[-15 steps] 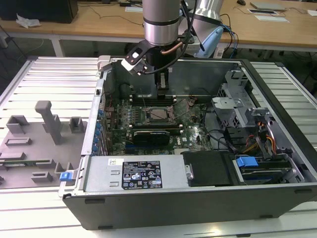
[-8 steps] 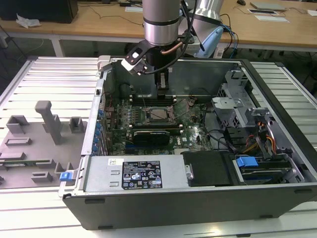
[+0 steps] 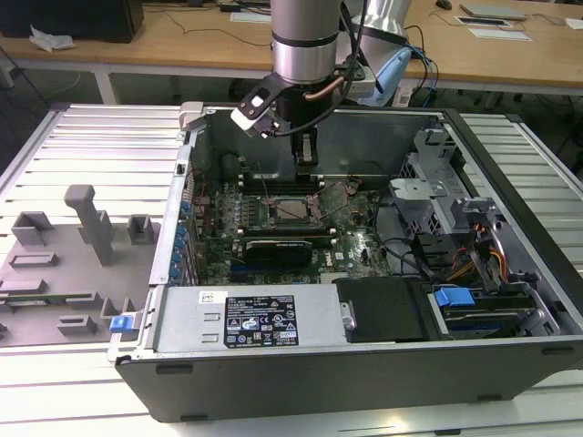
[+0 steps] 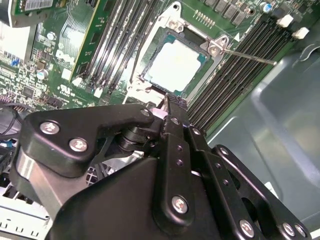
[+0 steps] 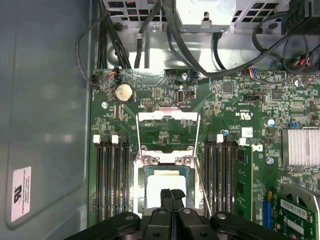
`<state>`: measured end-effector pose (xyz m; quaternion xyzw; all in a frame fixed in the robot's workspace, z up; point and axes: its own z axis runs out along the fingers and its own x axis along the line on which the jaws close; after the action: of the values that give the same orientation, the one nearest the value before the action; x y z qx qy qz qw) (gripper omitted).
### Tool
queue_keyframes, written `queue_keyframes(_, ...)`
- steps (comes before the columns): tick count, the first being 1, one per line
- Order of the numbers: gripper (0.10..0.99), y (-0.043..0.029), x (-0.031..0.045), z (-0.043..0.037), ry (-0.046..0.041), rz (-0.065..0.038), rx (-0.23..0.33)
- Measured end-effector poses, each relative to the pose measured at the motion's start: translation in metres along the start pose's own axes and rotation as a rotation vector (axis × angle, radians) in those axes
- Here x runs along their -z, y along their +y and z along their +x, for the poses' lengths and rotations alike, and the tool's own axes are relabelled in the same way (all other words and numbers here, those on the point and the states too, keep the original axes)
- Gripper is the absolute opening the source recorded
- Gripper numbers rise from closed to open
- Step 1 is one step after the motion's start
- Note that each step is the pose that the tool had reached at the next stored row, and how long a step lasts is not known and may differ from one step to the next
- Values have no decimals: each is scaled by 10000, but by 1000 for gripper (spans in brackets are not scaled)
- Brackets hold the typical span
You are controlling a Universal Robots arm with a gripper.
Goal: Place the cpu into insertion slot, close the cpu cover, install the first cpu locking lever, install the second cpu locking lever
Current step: 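Close the cpu cover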
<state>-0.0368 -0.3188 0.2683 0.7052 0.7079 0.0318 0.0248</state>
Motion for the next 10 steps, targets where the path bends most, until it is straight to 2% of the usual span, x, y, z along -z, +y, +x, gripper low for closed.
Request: queue_keyframes(10, 106, 151, -12, -1, 0, 0, 1)
